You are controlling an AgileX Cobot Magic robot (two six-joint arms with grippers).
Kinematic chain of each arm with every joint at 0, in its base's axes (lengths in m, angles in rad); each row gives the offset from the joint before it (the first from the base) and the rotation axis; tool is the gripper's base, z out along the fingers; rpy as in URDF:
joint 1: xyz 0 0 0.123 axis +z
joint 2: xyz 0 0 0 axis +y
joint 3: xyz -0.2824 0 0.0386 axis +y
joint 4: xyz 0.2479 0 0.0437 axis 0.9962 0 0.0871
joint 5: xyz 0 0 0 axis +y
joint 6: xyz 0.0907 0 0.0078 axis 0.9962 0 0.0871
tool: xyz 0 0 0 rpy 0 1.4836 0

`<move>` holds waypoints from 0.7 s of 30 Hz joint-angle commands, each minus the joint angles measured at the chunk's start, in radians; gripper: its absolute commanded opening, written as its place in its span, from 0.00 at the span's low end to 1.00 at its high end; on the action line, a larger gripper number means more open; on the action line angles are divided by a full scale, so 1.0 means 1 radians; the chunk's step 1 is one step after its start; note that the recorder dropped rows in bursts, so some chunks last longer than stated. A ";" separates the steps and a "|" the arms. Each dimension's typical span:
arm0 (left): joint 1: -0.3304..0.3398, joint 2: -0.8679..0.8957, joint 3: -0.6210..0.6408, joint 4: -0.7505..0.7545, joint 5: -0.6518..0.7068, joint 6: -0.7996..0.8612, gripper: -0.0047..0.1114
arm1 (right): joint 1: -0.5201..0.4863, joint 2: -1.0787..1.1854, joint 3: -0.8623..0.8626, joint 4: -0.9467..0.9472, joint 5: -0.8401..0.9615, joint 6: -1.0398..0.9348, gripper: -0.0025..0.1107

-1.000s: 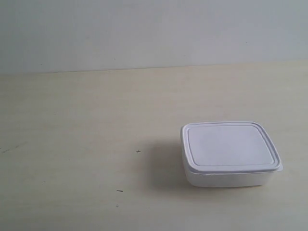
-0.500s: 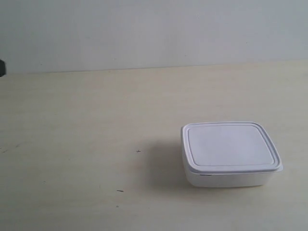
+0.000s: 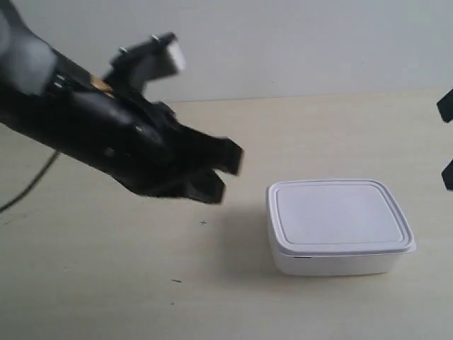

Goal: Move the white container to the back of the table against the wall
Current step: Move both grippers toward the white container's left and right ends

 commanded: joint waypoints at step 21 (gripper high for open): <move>-0.278 0.526 -0.289 -0.037 -0.060 -0.042 0.04 | 0.005 0.164 0.425 0.135 -0.382 -0.215 0.02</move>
